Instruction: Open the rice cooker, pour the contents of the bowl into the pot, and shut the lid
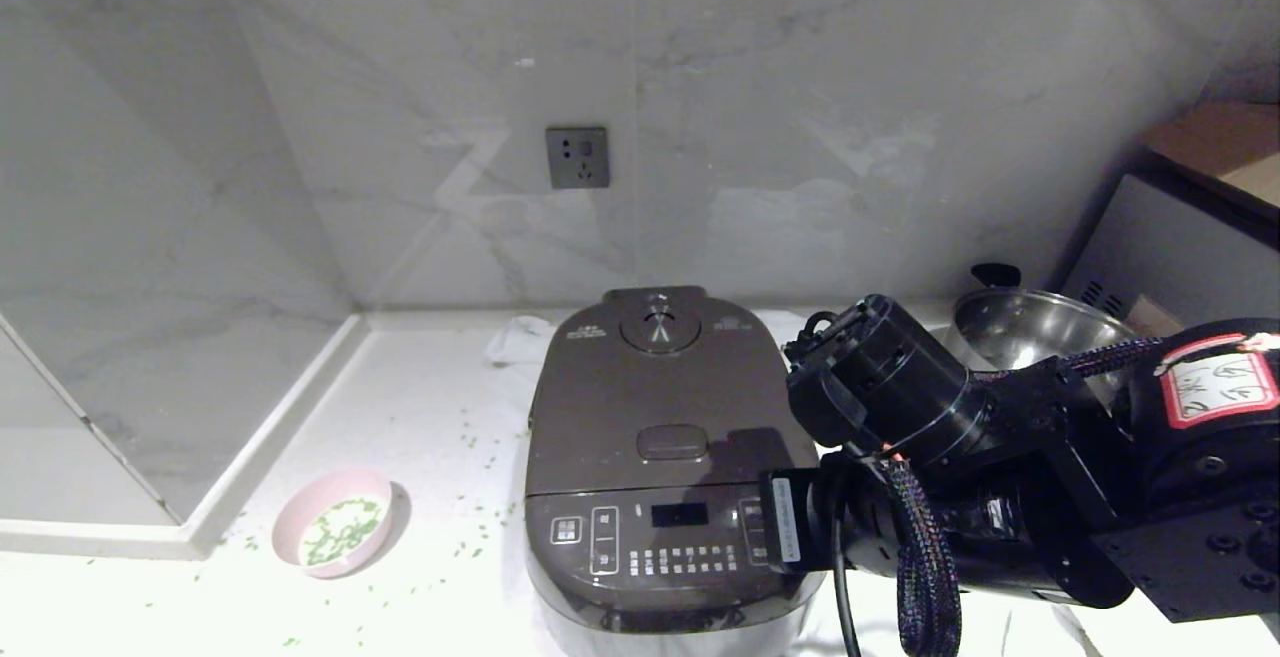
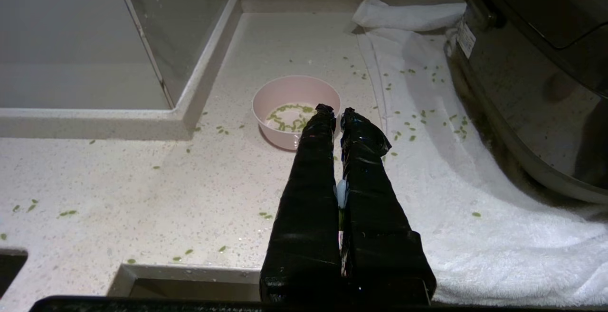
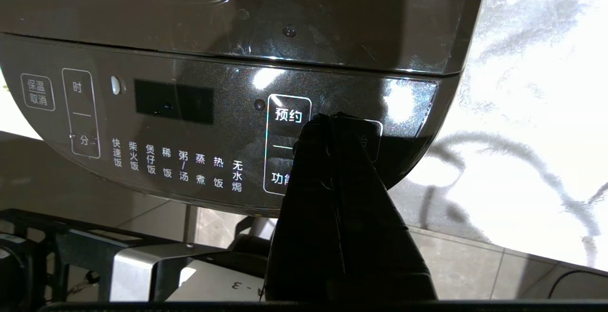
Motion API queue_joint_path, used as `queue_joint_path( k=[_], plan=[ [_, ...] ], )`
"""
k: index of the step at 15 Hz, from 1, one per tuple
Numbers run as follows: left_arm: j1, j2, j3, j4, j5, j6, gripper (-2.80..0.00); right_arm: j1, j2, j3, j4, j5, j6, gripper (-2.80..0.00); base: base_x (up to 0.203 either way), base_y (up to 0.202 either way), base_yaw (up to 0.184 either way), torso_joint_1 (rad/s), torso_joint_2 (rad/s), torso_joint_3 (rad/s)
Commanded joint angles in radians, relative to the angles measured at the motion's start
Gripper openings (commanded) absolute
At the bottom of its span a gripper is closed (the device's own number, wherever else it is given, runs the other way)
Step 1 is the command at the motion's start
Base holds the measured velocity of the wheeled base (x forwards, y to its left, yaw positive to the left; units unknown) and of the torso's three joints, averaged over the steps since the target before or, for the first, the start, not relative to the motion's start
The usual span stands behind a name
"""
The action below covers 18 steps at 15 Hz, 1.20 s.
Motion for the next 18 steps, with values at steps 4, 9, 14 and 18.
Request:
queue_joint_path(
  k=[4, 9, 14, 18],
  plan=[
    [0.001, 0.000, 0.000, 0.000, 0.000, 0.000, -2.80, 0.001, -0.085, -0.050, 0.013, -0.078, -0.046, -2.80, 0.000, 0.000, 0.000, 0.000, 0.00, 0.000],
    [0.000, 0.000, 0.000, 0.000, 0.000, 0.000, -2.80, 0.001, -0.200, -0.102, 0.016, -0.102, -0.124, -2.80, 0.000, 0.000, 0.000, 0.000, 0.00, 0.000],
    [0.001, 0.000, 0.000, -0.001, 0.000, 0.000, -2.80, 0.000, -0.453, -0.094, 0.016, -0.145, -0.265, -2.80, 0.000, 0.000, 0.000, 0.000, 0.00, 0.000],
    [0.001, 0.001, 0.001, -0.001, 0.000, -0.001, -2.80, -0.088, -0.686, -0.049, 0.017, -0.172, -0.395, -2.80, 0.000, 0.000, 0.000, 0.000, 0.00, 0.000]
  ],
)
